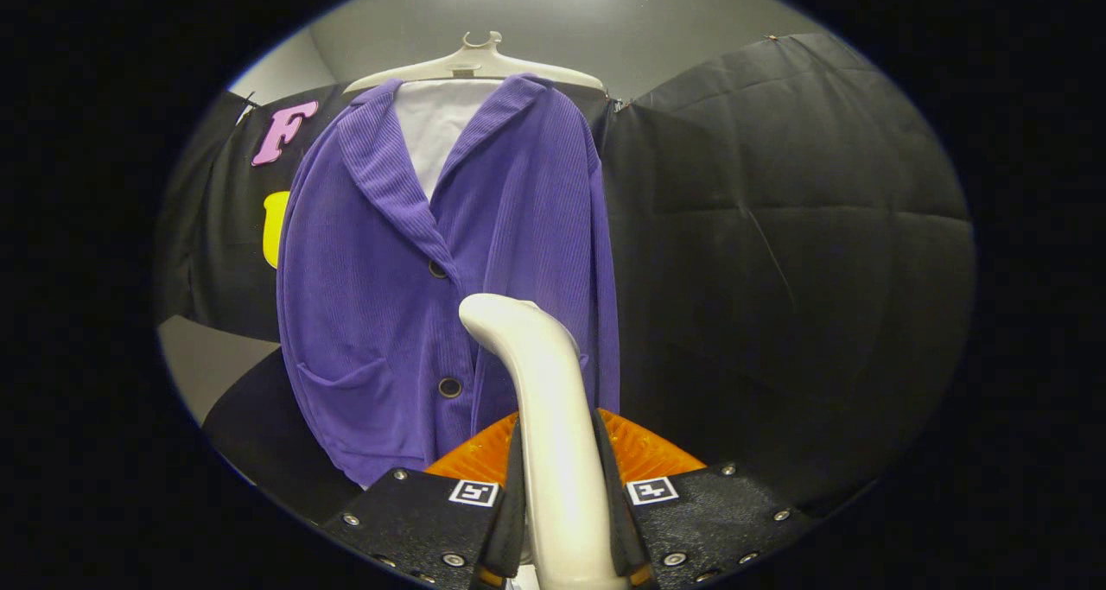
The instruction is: Iron the clothes twice with a garment steamer, once on the left side and once on the right side.
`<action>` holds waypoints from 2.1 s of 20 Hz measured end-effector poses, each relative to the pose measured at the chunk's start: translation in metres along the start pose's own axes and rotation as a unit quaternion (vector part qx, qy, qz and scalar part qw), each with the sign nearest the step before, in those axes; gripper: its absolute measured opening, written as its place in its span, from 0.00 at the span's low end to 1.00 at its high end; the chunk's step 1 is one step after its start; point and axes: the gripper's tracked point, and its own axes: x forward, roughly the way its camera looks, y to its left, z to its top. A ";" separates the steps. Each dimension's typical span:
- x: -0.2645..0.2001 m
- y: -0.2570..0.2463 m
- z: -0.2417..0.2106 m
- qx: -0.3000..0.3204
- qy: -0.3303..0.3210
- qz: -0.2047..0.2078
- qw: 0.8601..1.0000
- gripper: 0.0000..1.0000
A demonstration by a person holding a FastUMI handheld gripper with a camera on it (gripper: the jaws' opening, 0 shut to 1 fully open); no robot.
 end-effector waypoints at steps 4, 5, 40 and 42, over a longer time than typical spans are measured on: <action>0.005 -0.002 -0.025 0.014 0.019 0.002 1.000 0.39; 0.006 -0.003 -0.029 0.017 0.022 0.001 1.000 0.40; -0.182 0.156 -0.023 0.005 0.018 0.204 0.979 0.40; -0.205 0.163 0.013 0.022 -0.015 0.216 0.976 0.40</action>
